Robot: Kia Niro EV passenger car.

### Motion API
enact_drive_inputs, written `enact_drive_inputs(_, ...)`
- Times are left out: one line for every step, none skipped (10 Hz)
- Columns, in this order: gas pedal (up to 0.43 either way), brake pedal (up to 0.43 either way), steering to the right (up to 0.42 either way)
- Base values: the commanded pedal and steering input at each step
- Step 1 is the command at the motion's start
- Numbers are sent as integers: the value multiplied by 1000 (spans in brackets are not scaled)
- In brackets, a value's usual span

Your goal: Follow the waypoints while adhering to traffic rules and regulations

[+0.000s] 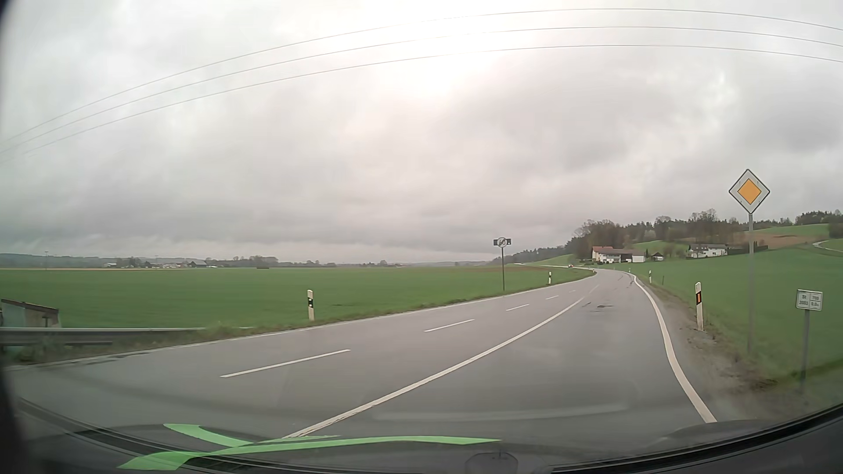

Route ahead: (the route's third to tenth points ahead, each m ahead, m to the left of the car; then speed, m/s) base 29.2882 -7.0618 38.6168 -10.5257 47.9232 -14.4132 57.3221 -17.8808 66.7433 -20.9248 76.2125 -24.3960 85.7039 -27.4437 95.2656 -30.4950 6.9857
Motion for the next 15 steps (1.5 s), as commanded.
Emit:
enact_drive_inputs(299, 0, 159)
enact_drive_inputs(311, 0, 141)
enact_drive_inputs(319, 0, 134)
enact_drive_inputs(331, 0, 136)
enact_drive_inputs(331, 0, 137)
enact_drive_inputs(331, 0, 136)
enact_drive_inputs(331, 0, 131)
enact_drive_inputs(339, 0, 124)
enact_drive_inputs(339, 0, 111)
enact_drive_inputs(350, 0, 98)
enact_drive_inputs(350, 0, 91)
enact_drive_inputs(358, 0, 85)
enact_drive_inputs(358, 0, 75)
enact_drive_inputs(358, 0, 61)
enact_drive_inputs(378, 0, 48)
